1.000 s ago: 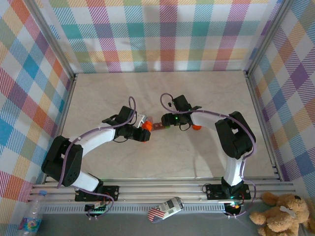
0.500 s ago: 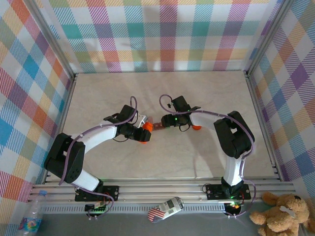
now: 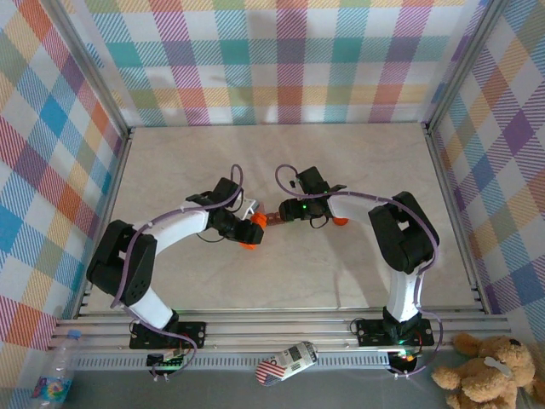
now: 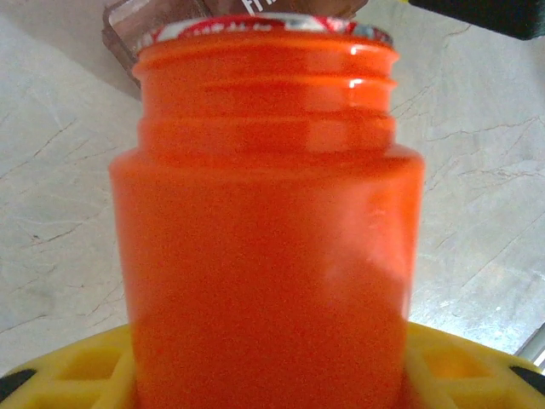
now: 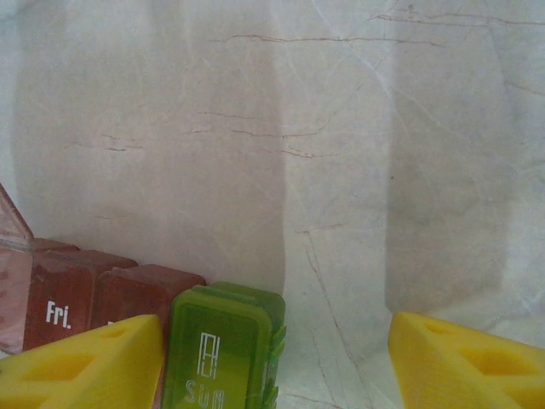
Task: Sort the pills into containers
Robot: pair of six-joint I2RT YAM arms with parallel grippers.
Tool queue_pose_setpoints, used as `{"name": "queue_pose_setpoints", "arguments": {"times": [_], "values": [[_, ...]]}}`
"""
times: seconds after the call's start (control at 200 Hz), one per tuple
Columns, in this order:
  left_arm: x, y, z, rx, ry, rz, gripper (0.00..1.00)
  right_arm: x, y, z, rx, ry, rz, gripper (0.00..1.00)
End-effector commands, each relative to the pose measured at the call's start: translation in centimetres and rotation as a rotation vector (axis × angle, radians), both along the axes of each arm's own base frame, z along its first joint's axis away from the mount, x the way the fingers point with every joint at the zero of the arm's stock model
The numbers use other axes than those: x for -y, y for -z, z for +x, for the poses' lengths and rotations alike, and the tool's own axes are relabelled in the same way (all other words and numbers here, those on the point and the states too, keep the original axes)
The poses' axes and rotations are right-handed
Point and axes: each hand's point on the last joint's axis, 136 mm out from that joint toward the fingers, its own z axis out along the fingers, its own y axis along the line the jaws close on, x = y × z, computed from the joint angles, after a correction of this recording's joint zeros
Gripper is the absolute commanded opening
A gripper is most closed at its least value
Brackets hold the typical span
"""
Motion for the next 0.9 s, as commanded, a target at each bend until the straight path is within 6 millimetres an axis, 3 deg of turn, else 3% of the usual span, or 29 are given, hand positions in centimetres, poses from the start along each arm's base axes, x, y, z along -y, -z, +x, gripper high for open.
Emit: {"name": "queue_pose_setpoints", "arguments": {"times": [0.0, 0.895], "values": [[-0.09, -0.26, -0.07, -0.039, 0.014, 0.010, 0.00, -0.01, 1.07, -0.76, -0.026, -0.012, -0.020, 0.70], [-0.79, 0.22, 0.31, -0.177, 0.021, 0.076, 0.00, -0.06, 1.87, -1.08, -0.050, -0.012, -0.019, 0.70]]}}
